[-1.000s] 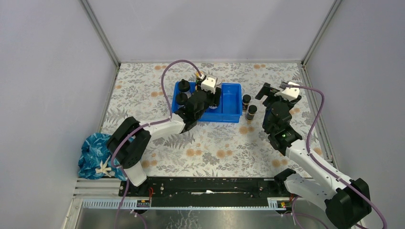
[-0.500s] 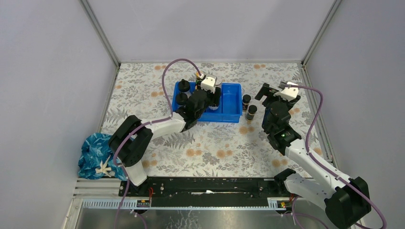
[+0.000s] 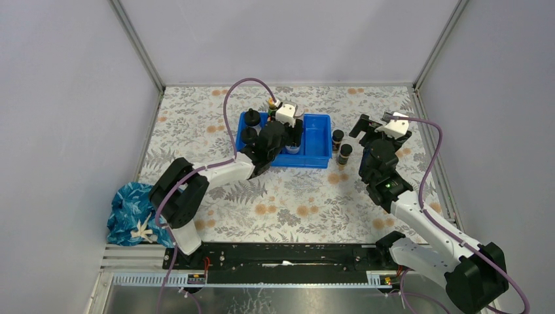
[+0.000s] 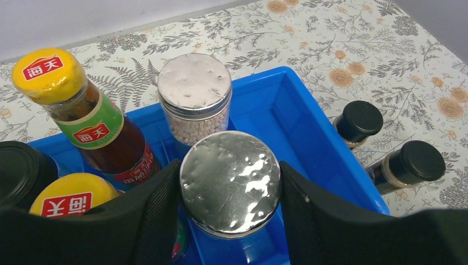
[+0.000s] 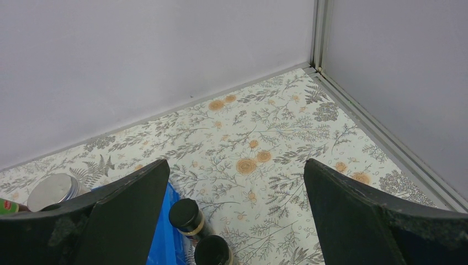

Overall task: Organize the condiment bottles
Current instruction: Place the bottle in the storage box.

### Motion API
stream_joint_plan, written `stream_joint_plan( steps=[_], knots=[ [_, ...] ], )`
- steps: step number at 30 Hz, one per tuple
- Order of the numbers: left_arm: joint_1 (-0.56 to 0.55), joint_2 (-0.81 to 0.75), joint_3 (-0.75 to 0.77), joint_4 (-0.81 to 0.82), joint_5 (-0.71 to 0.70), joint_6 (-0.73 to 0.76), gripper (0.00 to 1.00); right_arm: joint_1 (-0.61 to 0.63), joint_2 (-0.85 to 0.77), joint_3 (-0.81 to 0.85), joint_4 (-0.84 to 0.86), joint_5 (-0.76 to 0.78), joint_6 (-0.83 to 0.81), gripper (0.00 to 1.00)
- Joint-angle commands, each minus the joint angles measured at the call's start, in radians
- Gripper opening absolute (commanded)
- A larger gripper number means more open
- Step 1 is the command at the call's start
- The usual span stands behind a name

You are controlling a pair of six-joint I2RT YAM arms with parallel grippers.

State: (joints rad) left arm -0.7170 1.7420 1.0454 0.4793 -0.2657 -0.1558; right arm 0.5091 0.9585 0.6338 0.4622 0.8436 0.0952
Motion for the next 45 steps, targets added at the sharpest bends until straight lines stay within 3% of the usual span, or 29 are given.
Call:
stream_joint_plan(
  steps=[1,35,40,45],
  knots=[
    [0.010,0.012,0.052,0.055,0.016,-0.016,0.00,-0.007,-0.007,-0.001,0.049,0.008,0.006,1.00],
    [0.033,0.073,0.057,0.051,0.008,-0.030,0.01,-0.007,-0.004,-0.007,0.051,0.009,0.008,1.00],
    [0.033,0.081,0.055,0.052,0.009,-0.033,0.15,-0.006,-0.001,-0.006,0.051,0.008,0.008,1.00],
    [0.034,0.075,0.046,0.061,0.010,-0.030,0.54,-0.007,0.001,-0.006,0.050,0.008,0.008,1.00]
  ],
)
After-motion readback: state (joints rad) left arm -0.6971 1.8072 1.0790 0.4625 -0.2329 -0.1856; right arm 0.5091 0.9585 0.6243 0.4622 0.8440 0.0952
